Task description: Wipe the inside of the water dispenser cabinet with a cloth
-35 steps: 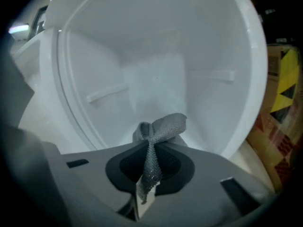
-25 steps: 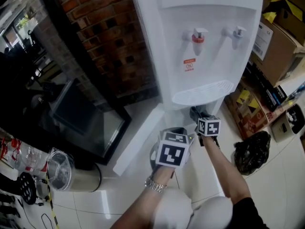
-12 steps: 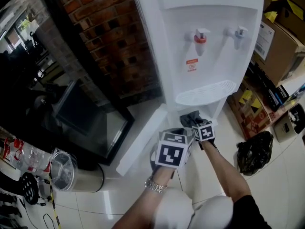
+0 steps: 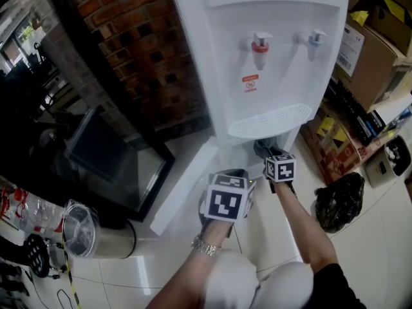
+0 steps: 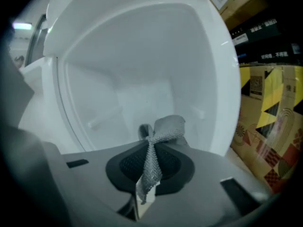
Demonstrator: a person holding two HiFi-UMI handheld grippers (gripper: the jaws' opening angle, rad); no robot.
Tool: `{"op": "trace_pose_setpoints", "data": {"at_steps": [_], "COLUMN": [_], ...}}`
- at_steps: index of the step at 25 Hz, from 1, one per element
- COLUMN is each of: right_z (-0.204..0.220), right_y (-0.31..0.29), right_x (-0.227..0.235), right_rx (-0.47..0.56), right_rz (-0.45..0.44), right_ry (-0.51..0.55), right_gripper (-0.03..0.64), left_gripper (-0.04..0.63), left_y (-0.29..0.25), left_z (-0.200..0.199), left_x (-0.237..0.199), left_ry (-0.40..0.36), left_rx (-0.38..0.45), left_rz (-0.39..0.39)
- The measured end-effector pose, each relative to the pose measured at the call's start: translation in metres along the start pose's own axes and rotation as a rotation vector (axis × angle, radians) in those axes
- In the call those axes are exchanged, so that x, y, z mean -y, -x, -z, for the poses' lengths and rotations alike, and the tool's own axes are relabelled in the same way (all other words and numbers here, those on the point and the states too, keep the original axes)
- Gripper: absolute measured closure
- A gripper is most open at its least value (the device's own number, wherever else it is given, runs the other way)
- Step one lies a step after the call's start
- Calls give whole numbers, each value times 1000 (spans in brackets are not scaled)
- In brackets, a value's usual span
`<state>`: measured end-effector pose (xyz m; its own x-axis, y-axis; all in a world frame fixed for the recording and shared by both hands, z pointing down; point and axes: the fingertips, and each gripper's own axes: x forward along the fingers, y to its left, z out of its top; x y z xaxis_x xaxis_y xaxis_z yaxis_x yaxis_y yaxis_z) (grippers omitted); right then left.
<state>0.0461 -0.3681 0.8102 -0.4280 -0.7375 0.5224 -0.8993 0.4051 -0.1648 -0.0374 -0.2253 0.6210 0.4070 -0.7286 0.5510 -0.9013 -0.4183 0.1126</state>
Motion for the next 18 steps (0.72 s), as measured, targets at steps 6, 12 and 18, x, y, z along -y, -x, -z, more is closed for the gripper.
{"op": "trace_pose_setpoints", "data": {"at_steps": [6, 12, 18], "right_z": [5, 33, 34], "right_y": [-18, -29, -22], "right_x": [-81, -106, -32], "right_rx": [-3, -56, -94], "right_rz": [-132, -213, -79], "right_ry": [135, 204, 10], "right_gripper": [595, 595, 595], "left_gripper": [594, 594, 594], "left_y": [2, 2, 3], "left_z": [2, 1, 0], "left_x": [-4, -2, 0], "left_ry": [7, 4, 13], "left_rx": [0, 1, 10], "left_rz": [-6, 3, 18]}}
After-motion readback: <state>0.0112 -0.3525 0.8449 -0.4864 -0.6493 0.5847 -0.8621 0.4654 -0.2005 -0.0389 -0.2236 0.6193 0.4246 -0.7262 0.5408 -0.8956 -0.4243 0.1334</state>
